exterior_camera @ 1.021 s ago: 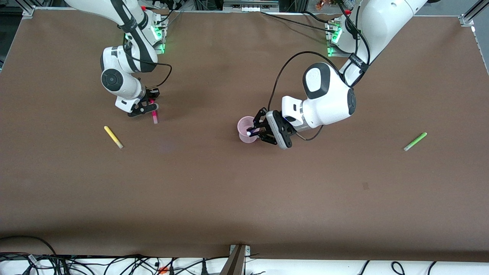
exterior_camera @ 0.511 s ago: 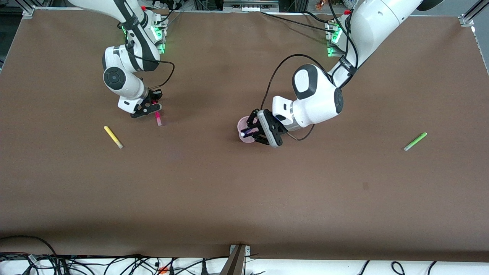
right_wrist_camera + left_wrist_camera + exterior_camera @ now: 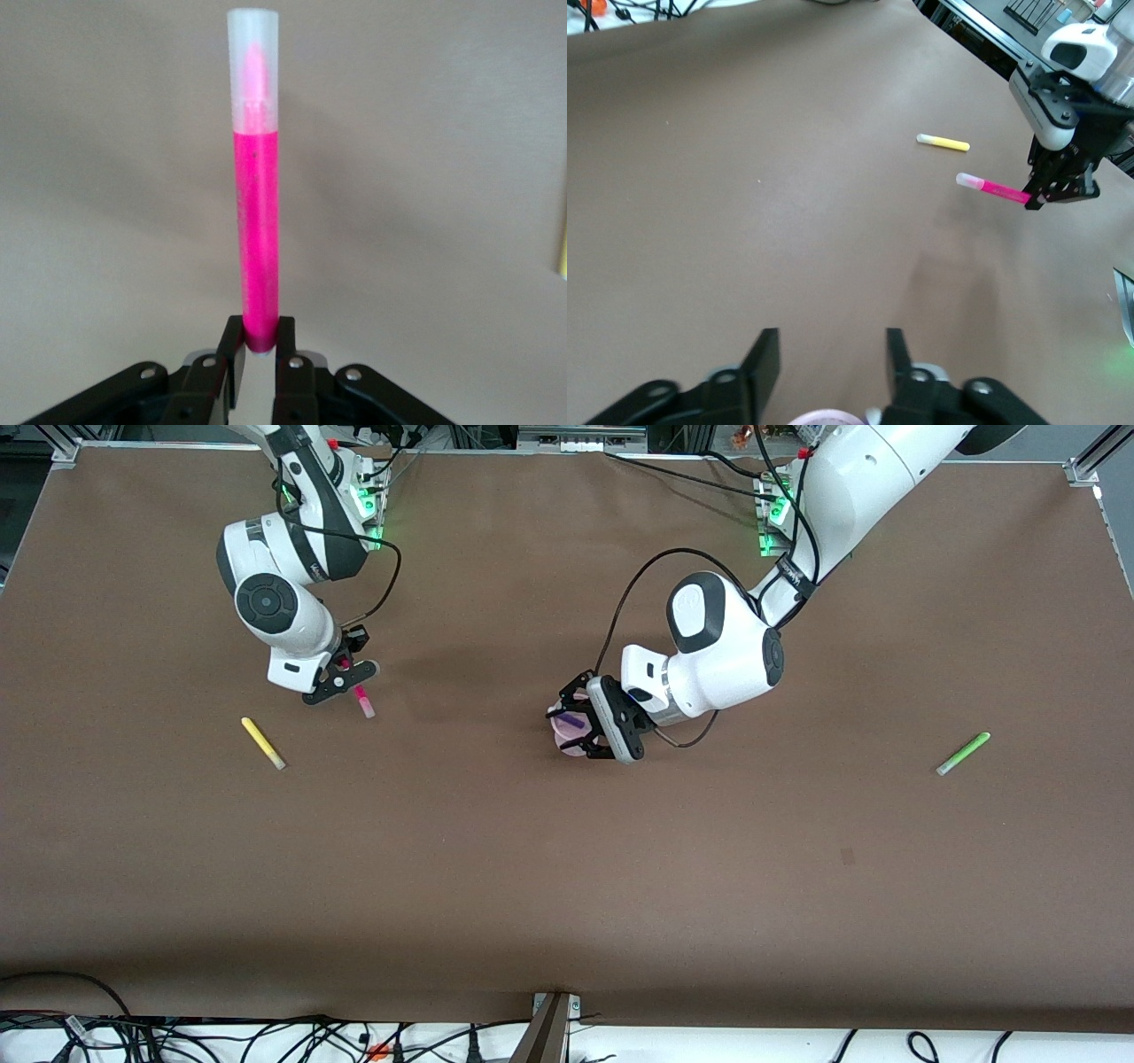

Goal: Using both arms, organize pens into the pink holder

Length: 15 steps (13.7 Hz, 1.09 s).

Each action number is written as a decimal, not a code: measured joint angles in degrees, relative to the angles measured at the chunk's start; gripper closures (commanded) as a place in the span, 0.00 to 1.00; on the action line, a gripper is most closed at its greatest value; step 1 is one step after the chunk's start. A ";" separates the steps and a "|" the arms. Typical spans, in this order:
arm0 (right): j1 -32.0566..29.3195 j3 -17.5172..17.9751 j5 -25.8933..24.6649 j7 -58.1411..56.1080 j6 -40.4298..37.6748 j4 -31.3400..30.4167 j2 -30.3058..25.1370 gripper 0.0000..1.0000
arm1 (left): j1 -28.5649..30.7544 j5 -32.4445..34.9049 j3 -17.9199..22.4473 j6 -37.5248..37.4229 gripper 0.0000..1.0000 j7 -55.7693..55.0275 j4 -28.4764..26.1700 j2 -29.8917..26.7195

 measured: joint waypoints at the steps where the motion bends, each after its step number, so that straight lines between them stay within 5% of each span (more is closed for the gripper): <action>1: 0.00 0.07 -0.29 0.00 -3.35 2.58 -0.01 1.00 | 0.19 -0.04 0.00 0.00 0.00 -0.04 0.38 -0.58; 3: 0.04 0.83 -0.81 -0.06 -9.51 7.84 0.01 1.00 | 2.19 -0.23 0.06 -2.64 0.00 -0.28 0.76 -2.54; 8: 7.14 2.68 -5.47 -0.04 -23.02 23.75 3.54 1.00 | 14.20 0.46 0.64 -23.82 0.00 -0.18 0.82 -6.56; 11: 13.92 2.92 -9.18 -0.13 -34.74 39.00 12.15 1.00 | 21.57 7.26 0.91 -37.26 0.00 -0.46 2.88 -7.15; 15: 22.51 2.99 -10.63 -0.03 -42.20 54.97 24.49 1.00 | 27.95 22.32 1.79 -59.56 0.00 -9.66 12.23 -7.33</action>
